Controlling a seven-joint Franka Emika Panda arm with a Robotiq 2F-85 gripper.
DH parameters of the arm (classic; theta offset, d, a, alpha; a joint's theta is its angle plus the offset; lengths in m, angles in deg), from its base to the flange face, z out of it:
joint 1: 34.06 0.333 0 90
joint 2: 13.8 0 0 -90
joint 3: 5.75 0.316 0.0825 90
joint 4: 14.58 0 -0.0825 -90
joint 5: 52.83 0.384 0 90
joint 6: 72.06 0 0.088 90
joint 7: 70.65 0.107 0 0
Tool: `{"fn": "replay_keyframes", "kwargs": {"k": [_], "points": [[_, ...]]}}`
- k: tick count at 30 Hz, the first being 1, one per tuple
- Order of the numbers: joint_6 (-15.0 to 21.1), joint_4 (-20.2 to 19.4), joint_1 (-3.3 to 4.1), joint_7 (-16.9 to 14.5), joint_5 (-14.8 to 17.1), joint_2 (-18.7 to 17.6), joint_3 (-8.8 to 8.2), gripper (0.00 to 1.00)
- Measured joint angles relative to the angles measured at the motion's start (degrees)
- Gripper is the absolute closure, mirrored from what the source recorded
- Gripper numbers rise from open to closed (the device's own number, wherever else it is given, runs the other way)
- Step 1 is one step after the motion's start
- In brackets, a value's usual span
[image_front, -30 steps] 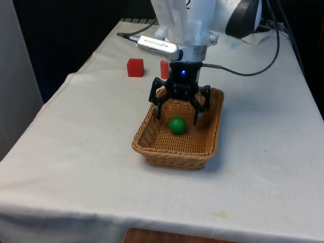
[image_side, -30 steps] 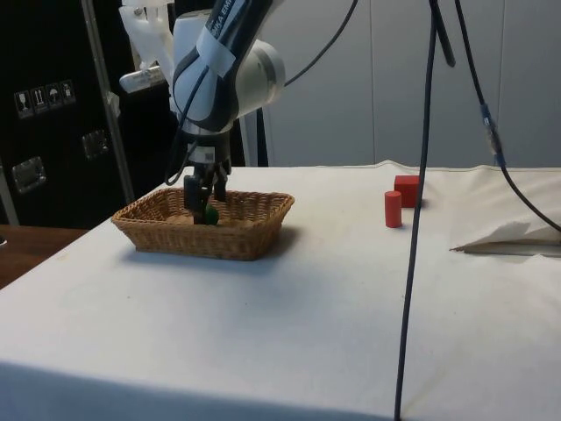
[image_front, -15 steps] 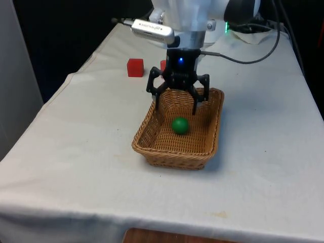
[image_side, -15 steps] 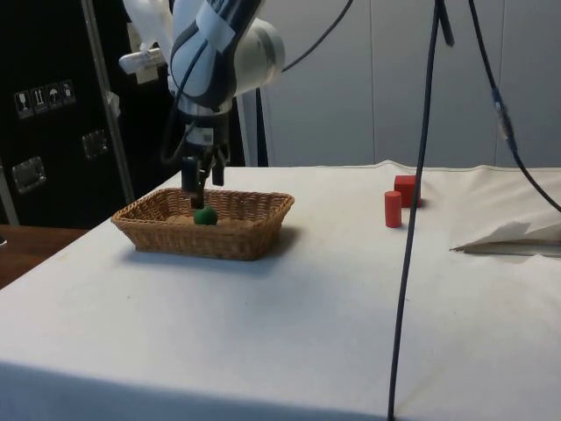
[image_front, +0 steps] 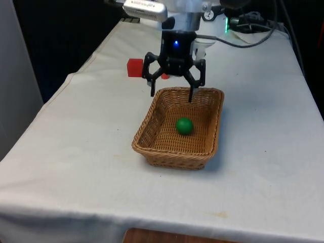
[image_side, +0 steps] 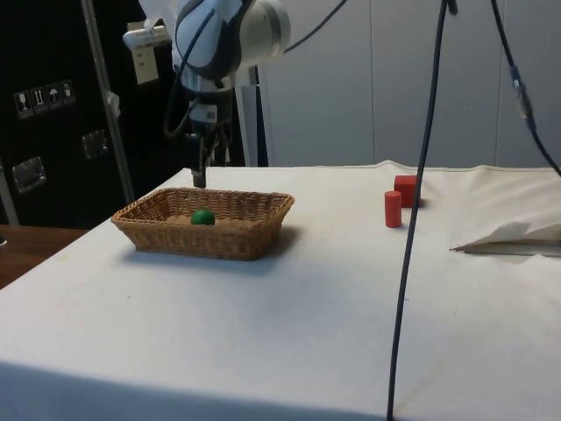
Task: Pick up the object to the left of the cylinder and place it into the basket.
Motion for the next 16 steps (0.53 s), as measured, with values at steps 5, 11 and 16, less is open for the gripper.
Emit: {"fn": "replay_keyframes", "kwargs": {"k": [5, 11, 16], "points": [[-0.4, -0.9, 0.23, 0.0, -1.1, 1.8, -0.57, 0.00], [-0.7, -1.5, 0.40, 0.0, -2.1, 3.7, -1.09, 0.00], [-1.7, -1.8, 0.52, 0.1, -3.0, 5.3, -1.49, 0.00]]}}
